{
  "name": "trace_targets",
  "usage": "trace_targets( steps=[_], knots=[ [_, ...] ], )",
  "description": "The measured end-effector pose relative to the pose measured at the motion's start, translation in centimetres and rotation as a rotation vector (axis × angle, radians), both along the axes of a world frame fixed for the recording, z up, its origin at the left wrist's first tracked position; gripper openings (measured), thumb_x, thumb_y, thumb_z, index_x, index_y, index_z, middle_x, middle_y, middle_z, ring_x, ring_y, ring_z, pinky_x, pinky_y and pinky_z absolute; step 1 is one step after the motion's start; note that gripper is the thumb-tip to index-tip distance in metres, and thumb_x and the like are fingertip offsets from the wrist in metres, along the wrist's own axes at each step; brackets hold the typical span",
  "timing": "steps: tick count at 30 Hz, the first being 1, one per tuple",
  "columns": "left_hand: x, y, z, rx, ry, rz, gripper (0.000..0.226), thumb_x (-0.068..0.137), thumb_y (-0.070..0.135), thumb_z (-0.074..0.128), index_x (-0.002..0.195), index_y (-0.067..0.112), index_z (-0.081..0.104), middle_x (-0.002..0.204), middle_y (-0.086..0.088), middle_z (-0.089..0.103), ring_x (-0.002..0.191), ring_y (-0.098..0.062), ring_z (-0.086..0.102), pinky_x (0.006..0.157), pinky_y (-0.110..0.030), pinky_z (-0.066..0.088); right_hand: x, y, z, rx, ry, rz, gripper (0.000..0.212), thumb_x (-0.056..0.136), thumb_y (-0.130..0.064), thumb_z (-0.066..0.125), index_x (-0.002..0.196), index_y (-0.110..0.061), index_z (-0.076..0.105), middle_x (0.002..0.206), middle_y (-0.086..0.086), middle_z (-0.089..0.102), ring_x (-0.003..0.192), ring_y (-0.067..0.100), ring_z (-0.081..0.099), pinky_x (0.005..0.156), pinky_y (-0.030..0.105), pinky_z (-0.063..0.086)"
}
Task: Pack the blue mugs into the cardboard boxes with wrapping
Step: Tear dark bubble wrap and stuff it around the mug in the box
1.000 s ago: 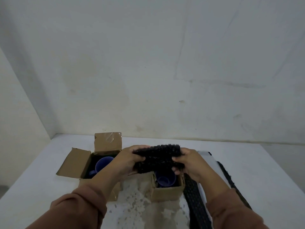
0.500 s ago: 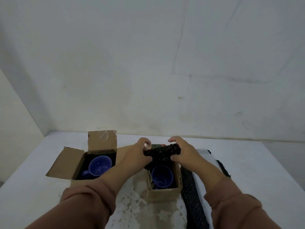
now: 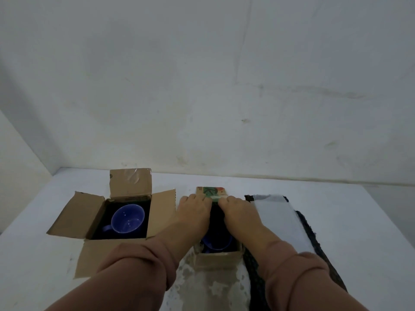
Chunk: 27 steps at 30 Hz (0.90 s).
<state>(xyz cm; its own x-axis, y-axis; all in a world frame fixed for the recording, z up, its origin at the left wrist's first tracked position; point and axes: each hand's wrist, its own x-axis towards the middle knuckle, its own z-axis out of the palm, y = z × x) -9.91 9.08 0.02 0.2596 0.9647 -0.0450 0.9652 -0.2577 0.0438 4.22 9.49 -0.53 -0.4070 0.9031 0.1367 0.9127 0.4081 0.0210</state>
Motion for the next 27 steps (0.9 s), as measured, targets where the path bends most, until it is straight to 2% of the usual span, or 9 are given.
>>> trace_targets(
  steps=[3, 6, 9, 13, 16, 18, 21, 25, 27],
  knots=[
    [-0.2, -0.2, -0.2, 0.003, 0.080, -0.020, 0.026, 0.086, 0.019, 0.048, 0.111, 0.015, 0.051, 0.119, -0.005, 0.055, 0.114, -0.026, 0.044, 0.097, -0.039, 0.028, -0.9, 0.2, -0.4, -0.067, -0.012, -0.007, 0.020, 0.071, -0.012, 0.069, 0.090, -0.012, 0.063, 0.080, 0.012, 0.067, 0.068, 0.029, 0.065, 0.050, 0.033, 0.047],
    [-0.4, -0.5, -0.2, -0.014, 0.097, -0.031, 0.020, 0.086, 0.020, 0.046, 0.101, 0.020, 0.059, 0.110, -0.002, 0.060, 0.110, -0.026, 0.042, 0.095, -0.042, 0.026, -1.1, 0.5, -1.4, -0.077, -0.101, -0.043, 0.032, 0.045, -0.022, 0.084, 0.069, -0.020, 0.064, 0.061, 0.005, 0.063, 0.052, 0.022, 0.060, 0.038, 0.028, 0.042],
    [-0.8, -0.7, -0.3, -0.037, 0.122, -0.038, 0.022, 0.087, 0.022, 0.048, 0.101, 0.022, 0.065, 0.106, -0.001, 0.062, 0.110, -0.026, 0.041, 0.094, -0.043, 0.025, -0.7, 0.6, -2.2, -0.099, -0.031, -0.055, 0.036, 0.038, -0.016, 0.084, 0.066, -0.018, 0.061, 0.064, 0.004, 0.062, 0.054, 0.022, 0.060, 0.040, 0.028, 0.044],
    [-0.8, -0.8, 0.1, -0.023, 0.088, -0.014, 0.021, 0.087, 0.019, 0.053, 0.108, 0.020, 0.057, 0.112, -0.003, 0.061, 0.113, -0.028, 0.041, 0.094, -0.043, 0.026, 0.9, 0.9, -1.6, -0.135, 0.071, -0.002, 0.035, 0.043, -0.003, 0.074, 0.076, -0.013, 0.065, 0.073, 0.008, 0.063, 0.056, 0.027, 0.061, 0.050, 0.030, 0.044],
    [0.1, -0.7, 0.5, -0.043, 0.089, 0.025, 0.026, 0.084, 0.015, 0.056, 0.108, 0.019, 0.049, 0.114, -0.005, 0.060, 0.114, -0.028, 0.042, 0.096, -0.043, 0.025, 0.8, 0.7, -0.7, -0.139, -0.042, 0.018, 0.036, 0.031, -0.011, 0.080, 0.058, -0.023, 0.061, 0.058, -0.002, 0.060, 0.038, 0.018, 0.052, 0.046, 0.023, 0.041],
    [0.8, -0.6, 0.8, -0.059, 0.119, 0.040, 0.031, 0.080, 0.015, 0.059, 0.109, 0.019, 0.049, 0.115, -0.005, 0.058, 0.115, -0.028, 0.042, 0.099, -0.043, 0.025, 0.4, 0.5, -0.9, -0.108, -0.077, 0.032, 0.035, 0.027, -0.013, 0.081, 0.048, -0.025, 0.055, 0.049, -0.002, 0.056, 0.033, 0.015, 0.047, 0.044, 0.019, 0.039],
    [1.5, -0.8, 0.6, -0.076, 0.143, 0.053, 0.038, 0.078, 0.015, 0.064, 0.113, 0.018, 0.049, 0.119, -0.005, 0.054, 0.116, -0.028, 0.044, 0.100, -0.042, 0.025, 0.1, 0.2, -1.6, -0.093, -0.135, 0.052, 0.035, 0.028, -0.014, 0.082, 0.044, -0.023, 0.053, 0.044, -0.001, 0.054, 0.033, 0.014, 0.048, 0.045, 0.019, 0.040],
    [1.4, -0.9, 0.2, -0.078, 0.153, 0.069, 0.037, 0.082, 0.015, 0.062, 0.116, 0.015, 0.050, 0.126, -0.009, 0.050, 0.115, -0.029, 0.047, 0.099, -0.039, 0.030, 0.1, 0.1, -1.8, -0.082, -0.159, 0.089, 0.035, 0.024, -0.014, 0.083, 0.041, -0.022, 0.053, 0.043, -0.002, 0.053, 0.033, 0.013, 0.048, 0.045, 0.018, 0.041],
    [1.2, -1.0, 0.3, -0.099, 0.156, 0.034, 0.041, 0.080, 0.015, 0.065, 0.119, 0.013, 0.051, 0.129, -0.010, 0.045, 0.117, -0.029, 0.045, 0.098, -0.038, 0.034, 0.2, -0.3, -1.3, -0.108, -0.165, 0.070, 0.030, 0.032, -0.015, 0.083, 0.049, -0.021, 0.060, 0.053, 0.000, 0.060, 0.043, 0.014, 0.055, 0.054, 0.021, 0.047]
  ],
)
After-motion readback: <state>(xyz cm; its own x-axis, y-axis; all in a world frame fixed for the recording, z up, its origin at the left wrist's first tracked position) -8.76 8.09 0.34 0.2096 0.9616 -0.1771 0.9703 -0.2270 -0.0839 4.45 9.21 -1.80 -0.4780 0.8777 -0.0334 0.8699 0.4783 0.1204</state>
